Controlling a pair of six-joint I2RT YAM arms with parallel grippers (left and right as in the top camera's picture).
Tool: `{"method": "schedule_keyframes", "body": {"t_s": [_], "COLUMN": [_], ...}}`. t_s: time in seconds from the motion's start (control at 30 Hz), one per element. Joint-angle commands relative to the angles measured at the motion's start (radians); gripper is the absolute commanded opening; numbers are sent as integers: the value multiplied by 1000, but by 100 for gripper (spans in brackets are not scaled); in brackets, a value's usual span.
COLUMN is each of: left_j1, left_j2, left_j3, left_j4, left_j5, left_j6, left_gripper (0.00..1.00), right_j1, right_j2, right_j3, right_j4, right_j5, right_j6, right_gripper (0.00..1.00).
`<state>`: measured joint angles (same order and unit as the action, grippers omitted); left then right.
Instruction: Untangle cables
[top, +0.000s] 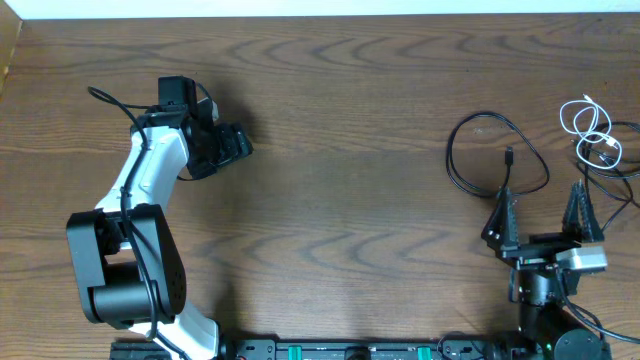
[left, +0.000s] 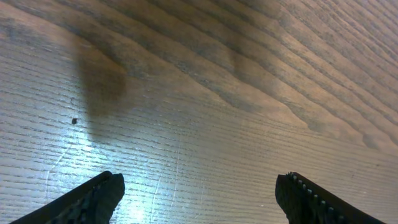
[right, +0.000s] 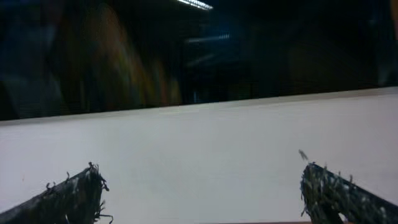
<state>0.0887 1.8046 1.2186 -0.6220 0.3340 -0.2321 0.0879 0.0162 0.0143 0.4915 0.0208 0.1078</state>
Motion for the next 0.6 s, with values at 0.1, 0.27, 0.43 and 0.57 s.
{"method": "schedule_keyframes", "body": {"t_s": [0.1,0.27,0.43,0.57], "left_j1": [0,0,0,0], "left_j2": [6,6,6,6], "left_j3": [-7,-7,-7,-7], "left_j4": [0,0,0,0], "left_j5": [-7,-7,-7,-7], "left_j6": [2,2,2,2], "left_gripper": [84,84,84,84], "right_j1": [-10,-10,-10,-8], "right_j2": [-11,-11,-11,-11], "right_j3": [-9,-9,-9,-9], "right_j4": [-26,-238,-572,-560], "right_j5": [31,59,52,40], "right_j6": [22,22,18,3], "right_gripper": [99,99,99,99]}}
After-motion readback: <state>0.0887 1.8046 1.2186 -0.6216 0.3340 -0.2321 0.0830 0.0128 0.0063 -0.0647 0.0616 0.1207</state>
